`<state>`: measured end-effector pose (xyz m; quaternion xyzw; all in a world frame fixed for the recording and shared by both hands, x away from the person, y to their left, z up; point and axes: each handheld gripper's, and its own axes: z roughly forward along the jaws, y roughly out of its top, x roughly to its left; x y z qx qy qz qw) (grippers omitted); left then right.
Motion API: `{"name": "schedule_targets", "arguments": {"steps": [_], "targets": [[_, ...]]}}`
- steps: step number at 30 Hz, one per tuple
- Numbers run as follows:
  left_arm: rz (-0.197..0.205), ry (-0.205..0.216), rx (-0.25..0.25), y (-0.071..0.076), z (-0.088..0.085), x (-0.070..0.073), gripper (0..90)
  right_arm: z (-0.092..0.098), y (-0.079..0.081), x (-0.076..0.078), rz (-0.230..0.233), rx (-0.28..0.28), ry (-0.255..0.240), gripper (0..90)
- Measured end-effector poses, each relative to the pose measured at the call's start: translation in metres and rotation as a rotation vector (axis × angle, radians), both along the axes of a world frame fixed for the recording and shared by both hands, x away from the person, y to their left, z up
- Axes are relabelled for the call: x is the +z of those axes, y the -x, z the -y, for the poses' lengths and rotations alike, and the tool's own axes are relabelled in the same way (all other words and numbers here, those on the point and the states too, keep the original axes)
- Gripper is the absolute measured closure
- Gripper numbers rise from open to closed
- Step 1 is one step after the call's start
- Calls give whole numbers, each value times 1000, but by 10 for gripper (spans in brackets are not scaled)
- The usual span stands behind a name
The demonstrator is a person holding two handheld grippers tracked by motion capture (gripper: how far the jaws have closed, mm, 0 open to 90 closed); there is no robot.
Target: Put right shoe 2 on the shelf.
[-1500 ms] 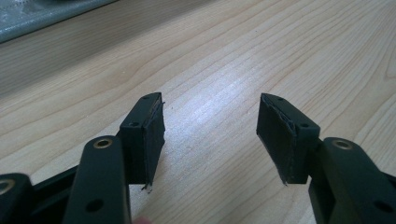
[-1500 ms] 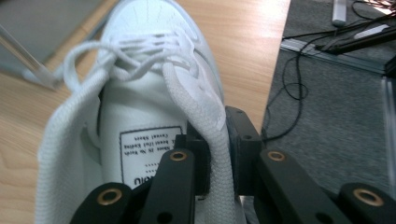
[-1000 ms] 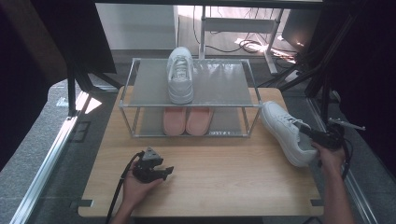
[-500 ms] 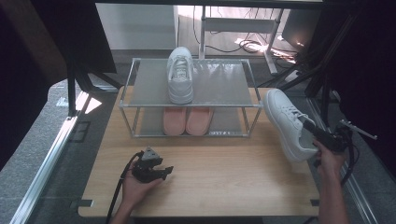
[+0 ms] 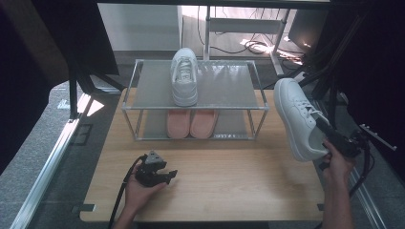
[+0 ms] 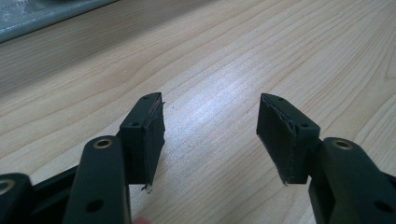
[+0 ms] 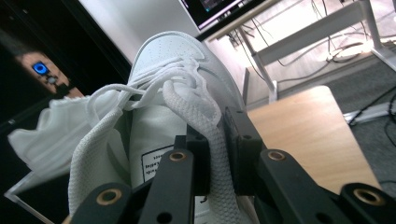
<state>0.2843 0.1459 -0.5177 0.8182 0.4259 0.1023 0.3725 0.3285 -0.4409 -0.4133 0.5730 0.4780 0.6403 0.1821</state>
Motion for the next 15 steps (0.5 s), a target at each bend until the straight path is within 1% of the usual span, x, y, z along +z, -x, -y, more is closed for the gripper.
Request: {"name": "schedule_targets", "arguments": {"steps": [4, 7, 9, 10, 15], "targets": [[3, 2, 3, 0, -1, 1, 426, -5, 4, 12, 31, 0, -26, 809], [7, 3, 0, 0, -1, 1, 426, -9, 6, 21, 51, 0, -36, 809], [6, 2, -1, 0, -1, 1, 426, -12, 8, 27, 57, 4, -37, 808], [5, 2, -2, 0, -1, 1, 426, -16, 9, 32, 73, 5, -37, 808], [12, 7, 1, 0, -1, 2, 426, -27, 7, 44, 99, 15, -45, 808]]}}
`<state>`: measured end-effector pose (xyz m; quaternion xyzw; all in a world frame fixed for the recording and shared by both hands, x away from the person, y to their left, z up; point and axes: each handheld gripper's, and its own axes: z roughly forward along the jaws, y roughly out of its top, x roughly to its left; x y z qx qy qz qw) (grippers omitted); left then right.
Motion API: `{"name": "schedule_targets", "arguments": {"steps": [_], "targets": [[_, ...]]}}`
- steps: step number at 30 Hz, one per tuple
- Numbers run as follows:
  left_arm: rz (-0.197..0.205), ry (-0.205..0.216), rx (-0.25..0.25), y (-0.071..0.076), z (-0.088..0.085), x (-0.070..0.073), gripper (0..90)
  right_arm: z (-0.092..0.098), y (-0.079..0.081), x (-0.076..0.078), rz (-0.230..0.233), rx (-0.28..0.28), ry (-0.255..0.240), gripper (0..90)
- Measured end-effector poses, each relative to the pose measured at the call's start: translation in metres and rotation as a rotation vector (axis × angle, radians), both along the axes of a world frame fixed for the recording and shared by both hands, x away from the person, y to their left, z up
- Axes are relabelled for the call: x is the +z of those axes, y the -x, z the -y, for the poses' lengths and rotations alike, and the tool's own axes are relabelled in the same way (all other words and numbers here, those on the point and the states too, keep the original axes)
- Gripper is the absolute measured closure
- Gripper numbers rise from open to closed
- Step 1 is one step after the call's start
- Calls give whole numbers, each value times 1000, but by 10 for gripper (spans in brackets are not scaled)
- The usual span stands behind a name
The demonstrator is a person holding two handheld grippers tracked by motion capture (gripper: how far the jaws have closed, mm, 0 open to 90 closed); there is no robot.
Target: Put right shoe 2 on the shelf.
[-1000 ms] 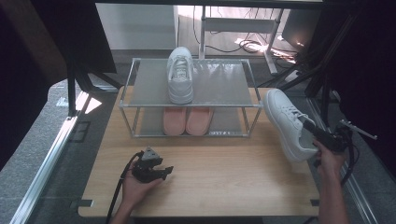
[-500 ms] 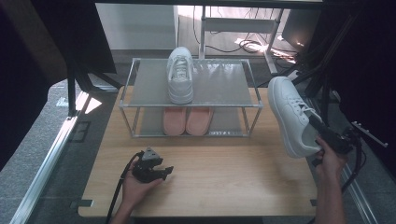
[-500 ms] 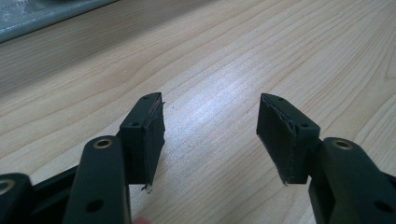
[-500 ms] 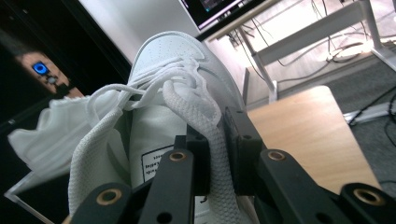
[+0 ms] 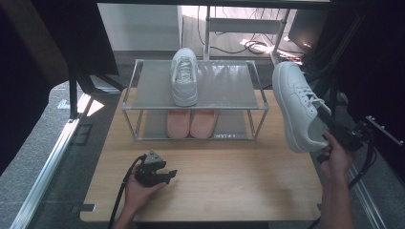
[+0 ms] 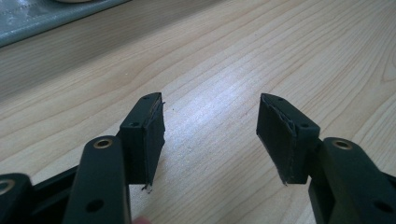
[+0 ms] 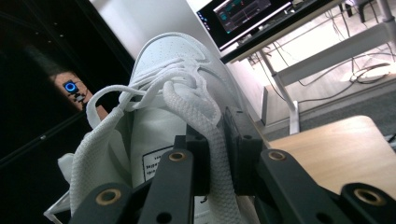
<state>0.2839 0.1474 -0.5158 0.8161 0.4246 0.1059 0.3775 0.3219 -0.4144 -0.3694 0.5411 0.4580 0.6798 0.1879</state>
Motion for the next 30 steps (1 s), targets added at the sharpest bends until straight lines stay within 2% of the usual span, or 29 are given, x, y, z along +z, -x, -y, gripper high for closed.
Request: {"name": "schedule_targets", "arguments": {"steps": [2, 7, 30], "targets": [[2, 1, 2, 0, -1, 0, 426, -4, -1, 5, 2, 8, 10, 807], [2, 0, 2, 0, -2, 1, 426, -13, -4, 11, 18, 15, -4, 806], [4, 4, 1, 0, -1, 0, 426, -43, -28, 32, 5, 7, -40, 798]]}}
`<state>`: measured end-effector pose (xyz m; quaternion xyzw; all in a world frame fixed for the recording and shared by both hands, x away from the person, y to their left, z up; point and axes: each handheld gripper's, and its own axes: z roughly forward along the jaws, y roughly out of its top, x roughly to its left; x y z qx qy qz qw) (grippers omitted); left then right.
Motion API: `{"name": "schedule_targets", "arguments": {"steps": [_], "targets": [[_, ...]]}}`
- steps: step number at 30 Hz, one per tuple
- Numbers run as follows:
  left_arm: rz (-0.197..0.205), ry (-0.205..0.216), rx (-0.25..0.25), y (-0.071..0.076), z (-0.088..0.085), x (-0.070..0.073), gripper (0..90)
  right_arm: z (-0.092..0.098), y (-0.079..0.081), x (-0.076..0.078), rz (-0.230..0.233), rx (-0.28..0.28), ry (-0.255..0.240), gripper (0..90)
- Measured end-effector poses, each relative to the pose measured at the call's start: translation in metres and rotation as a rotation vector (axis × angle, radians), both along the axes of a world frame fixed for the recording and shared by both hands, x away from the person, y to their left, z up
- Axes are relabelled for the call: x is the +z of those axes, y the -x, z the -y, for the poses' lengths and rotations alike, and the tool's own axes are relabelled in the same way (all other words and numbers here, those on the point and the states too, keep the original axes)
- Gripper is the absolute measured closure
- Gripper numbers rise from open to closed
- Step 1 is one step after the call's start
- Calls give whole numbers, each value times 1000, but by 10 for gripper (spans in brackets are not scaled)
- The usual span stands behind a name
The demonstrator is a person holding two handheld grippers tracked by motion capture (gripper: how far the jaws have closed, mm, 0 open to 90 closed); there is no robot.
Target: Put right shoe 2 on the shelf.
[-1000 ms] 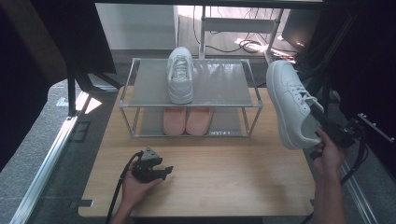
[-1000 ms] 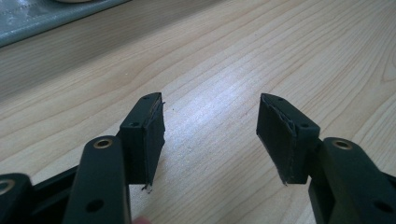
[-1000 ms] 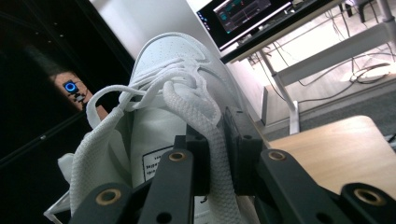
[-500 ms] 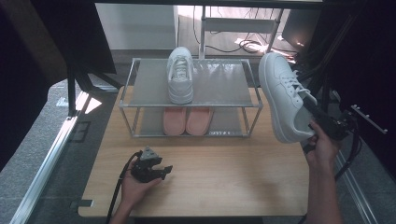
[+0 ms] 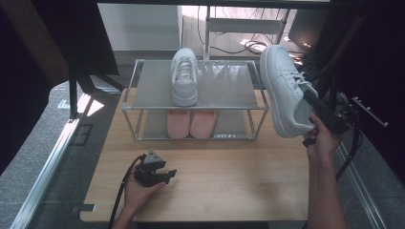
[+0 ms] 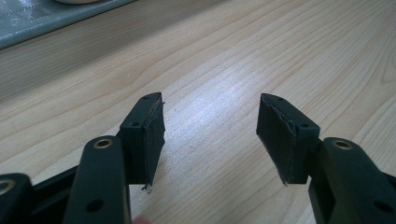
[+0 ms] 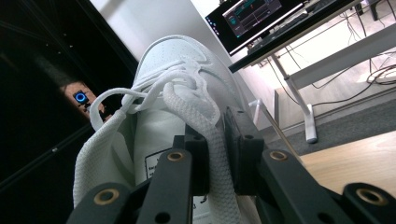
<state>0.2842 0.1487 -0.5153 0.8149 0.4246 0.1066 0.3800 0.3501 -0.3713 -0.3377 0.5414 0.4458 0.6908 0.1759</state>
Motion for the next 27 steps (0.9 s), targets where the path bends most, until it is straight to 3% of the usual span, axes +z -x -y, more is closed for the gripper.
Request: {"name": "schedule_targets", "arguments": {"steps": [10, 27], "targets": [[3, 3, 1, 0, -1, 1, 426, -28, -16, 10, 6, 16, -13, 795], [5, 14, -2, 0, -3, 2, 426, -73, -45, 22, -37, 3, -8, 786]]}}
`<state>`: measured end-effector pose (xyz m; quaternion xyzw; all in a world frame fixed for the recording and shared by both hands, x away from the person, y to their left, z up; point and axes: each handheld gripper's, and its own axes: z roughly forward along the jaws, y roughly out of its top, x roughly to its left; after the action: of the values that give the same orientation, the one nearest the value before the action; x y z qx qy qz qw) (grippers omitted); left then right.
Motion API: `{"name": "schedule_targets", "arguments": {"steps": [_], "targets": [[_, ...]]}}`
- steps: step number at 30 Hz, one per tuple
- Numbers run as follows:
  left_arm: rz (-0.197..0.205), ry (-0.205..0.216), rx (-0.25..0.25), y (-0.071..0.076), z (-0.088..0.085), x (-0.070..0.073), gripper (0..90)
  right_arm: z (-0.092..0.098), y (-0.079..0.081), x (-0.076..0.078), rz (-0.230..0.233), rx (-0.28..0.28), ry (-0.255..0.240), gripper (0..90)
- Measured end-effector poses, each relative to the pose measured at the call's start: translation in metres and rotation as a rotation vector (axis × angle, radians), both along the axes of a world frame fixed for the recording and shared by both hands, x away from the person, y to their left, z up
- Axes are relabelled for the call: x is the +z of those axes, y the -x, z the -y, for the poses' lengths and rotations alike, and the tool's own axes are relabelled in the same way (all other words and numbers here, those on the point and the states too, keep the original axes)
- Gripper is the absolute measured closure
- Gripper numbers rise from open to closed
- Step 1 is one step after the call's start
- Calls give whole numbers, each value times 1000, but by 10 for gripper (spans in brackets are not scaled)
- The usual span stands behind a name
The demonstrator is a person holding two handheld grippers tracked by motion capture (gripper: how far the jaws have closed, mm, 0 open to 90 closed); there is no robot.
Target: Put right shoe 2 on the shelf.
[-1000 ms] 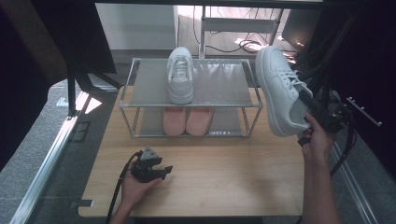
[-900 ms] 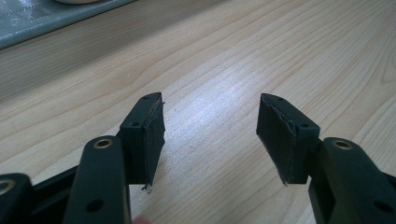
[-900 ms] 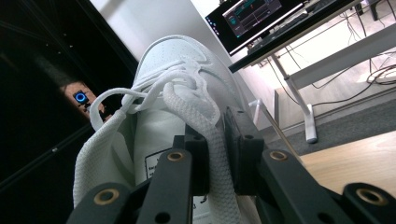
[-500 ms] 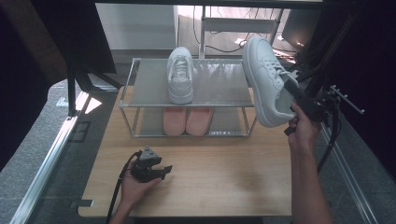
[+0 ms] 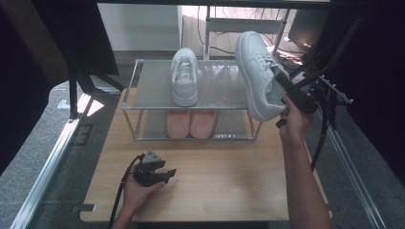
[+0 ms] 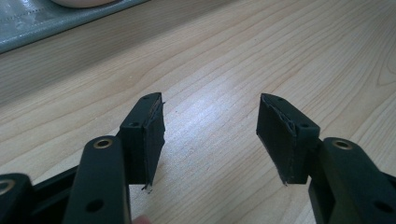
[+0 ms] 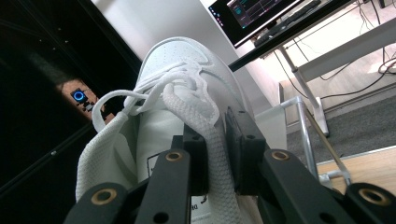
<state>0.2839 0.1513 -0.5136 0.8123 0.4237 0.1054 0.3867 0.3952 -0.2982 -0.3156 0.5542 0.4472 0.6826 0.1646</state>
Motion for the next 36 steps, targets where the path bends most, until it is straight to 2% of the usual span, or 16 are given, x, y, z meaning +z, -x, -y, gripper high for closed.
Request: {"name": "schedule_targets", "arguments": {"steps": [7, 24, 28, 36], "targets": [[-2, -1, -2, 0, 0, 0, 426, -16, -10, 2, -7, 1, -6, 783], [0, 7, -7, 1, 1, 1, 426, -51, -31, 2, -61, 10, -6, 777], [1, 9, -6, 1, 0, 2, 426, -60, -35, 1, -58, 13, -16, 776], [2, 13, -8, 1, -1, 2, 426, -79, -48, 0, -98, 0, -12, 769]]}}
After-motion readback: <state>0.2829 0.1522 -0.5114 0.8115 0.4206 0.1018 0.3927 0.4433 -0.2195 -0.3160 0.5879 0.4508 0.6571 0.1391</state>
